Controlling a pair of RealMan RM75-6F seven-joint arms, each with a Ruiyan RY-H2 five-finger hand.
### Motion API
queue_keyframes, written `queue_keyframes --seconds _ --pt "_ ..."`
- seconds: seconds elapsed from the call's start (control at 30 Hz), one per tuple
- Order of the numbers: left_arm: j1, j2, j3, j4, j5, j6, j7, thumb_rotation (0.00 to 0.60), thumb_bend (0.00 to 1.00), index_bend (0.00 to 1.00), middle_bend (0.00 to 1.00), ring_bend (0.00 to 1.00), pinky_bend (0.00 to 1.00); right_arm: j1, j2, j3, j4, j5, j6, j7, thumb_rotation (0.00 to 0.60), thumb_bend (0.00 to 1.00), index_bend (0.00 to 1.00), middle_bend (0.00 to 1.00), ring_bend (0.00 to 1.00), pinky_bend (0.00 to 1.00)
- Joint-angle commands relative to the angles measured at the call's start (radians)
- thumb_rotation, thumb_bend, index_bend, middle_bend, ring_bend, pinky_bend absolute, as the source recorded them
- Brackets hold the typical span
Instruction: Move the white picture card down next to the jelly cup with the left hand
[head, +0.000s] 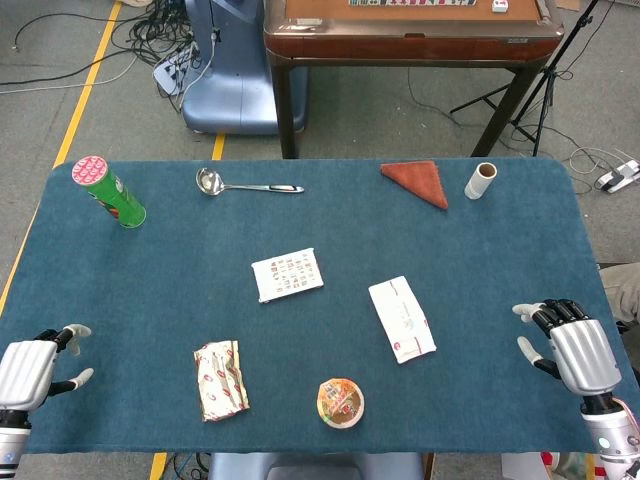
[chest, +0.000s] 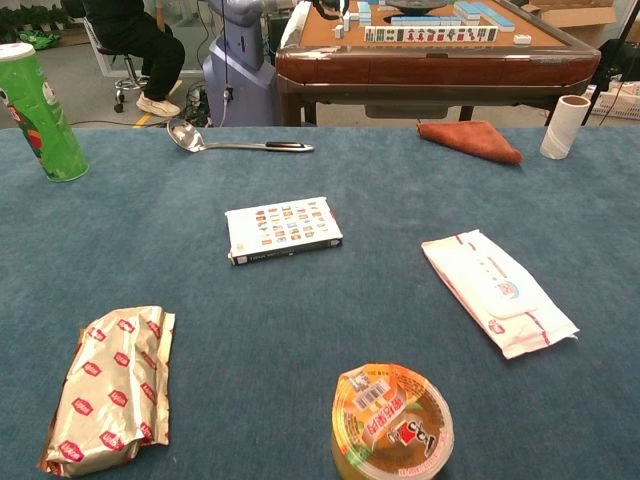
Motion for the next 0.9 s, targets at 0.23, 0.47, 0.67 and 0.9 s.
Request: queue_keyframes --seconds 0.23,0.47,0.67,0.9 --pt "-0.017 0.006 -0.005 -0.01 -0.001 -0.022 -0.018 0.6 0.07 0.44 0.57 0.49 0.76 -0.008 -0.008 0.0 0.008 -0.008 0.032 -0.001 0.6 0.27 0.39 0.48 0.35 0.36" --pt "-0.112 0.021 -0.039 -0.064 -0.012 -0.142 -0.026 0.6 0.16 0.32 0.74 0.6 0.85 -0.022 -0.01 0.001 0.009 -0.019 0.072 -0.001 0.6 0.27 0.39 0.48 0.35 0.36" --pt "-0.234 0.037 -0.085 -0.129 -0.13 -0.345 0.062 0.6 0.31 0.14 0.77 0.63 0.87 -0.027 -0.01 0.002 0.008 -0.019 0.083 -0.002 0.6 0.28 0.4 0.48 0.36 0.37" --pt "-0.37 -0.085 -0.151 -0.059 -0.285 -0.489 0.153 0.6 0.43 0.07 0.81 0.67 0.9 -0.033 -0.006 0.006 0.005 -0.019 0.099 0.008 0.6 0.27 0.4 0.48 0.36 0.37"
